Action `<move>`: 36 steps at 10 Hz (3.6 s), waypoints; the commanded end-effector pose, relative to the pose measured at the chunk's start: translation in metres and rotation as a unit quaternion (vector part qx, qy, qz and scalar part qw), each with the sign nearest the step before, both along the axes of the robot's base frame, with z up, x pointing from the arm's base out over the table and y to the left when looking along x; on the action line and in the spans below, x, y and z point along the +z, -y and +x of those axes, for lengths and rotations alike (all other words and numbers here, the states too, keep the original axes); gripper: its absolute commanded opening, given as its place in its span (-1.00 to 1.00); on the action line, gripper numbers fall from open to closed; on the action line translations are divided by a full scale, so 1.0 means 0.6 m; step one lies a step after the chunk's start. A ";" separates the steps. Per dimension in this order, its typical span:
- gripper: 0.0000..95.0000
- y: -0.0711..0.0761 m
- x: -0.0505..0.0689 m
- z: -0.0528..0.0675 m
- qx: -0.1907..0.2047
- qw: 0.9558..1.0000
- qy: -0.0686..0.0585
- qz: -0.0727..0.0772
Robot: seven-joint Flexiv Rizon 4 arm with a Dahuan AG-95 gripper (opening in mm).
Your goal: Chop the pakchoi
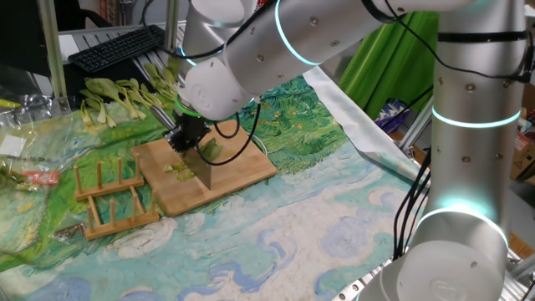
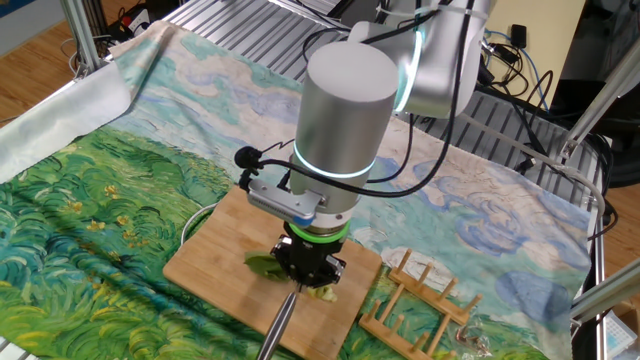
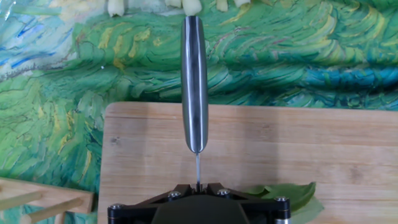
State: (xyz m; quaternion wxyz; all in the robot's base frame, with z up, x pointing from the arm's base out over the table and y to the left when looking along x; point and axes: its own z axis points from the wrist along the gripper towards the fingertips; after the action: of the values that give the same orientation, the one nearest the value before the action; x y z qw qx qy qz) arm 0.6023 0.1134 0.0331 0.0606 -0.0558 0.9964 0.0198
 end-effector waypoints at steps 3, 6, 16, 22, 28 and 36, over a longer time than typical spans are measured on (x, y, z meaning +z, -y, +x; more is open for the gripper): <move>-1.00 0.000 0.002 0.000 -0.006 1.000 0.008 0.001; -1.00 -0.007 -0.002 0.007 -0.008 1.000 0.016 0.001; -1.00 -0.008 0.000 0.009 -0.013 0.999 0.039 0.004; -1.00 -0.009 0.004 0.006 -0.013 0.999 0.045 0.006; -1.00 -0.017 0.002 0.014 -0.020 0.999 0.043 0.006; -1.00 -0.023 -0.007 -0.006 -0.028 0.999 0.021 0.015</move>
State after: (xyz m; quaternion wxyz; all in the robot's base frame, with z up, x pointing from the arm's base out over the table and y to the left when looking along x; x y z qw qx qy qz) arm 0.6018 0.1255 0.0329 0.0709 -0.0291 0.9965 0.0343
